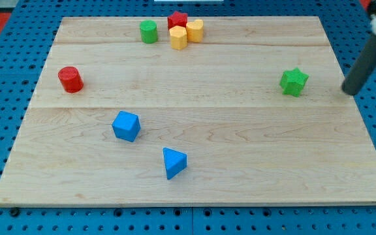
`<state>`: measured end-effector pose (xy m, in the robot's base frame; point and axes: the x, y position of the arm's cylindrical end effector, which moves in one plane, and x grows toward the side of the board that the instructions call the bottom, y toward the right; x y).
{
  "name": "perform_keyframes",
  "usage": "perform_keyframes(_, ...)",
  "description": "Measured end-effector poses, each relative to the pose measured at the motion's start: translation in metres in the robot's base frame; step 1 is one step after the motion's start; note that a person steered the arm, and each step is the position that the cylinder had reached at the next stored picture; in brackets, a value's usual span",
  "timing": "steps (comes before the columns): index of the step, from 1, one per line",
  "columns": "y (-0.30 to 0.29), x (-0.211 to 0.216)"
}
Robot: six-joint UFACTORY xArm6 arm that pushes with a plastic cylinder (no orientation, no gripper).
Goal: Push the red star into the yellow hexagon
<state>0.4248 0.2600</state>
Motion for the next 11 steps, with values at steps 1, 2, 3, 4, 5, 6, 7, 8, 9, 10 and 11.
perform_keyframes(1,-0.072,-0.014)
perform_keyframes(2,-0.083,-0.045)
perform_keyframes(3,-0.083,-0.066)
perform_keyframes(4,-0.080,-0.066)
perform_keyframes(5,-0.070,-0.075)
perform_keyframes(6,-0.077,-0.086)
perform_keyframes(7,-0.067,-0.127)
perform_keyframes(8,-0.065,-0.176)
perform_keyframes(9,-0.069,-0.208)
perform_keyframes(10,-0.111,-0.228)
perform_keyframes(11,-0.220,-0.213)
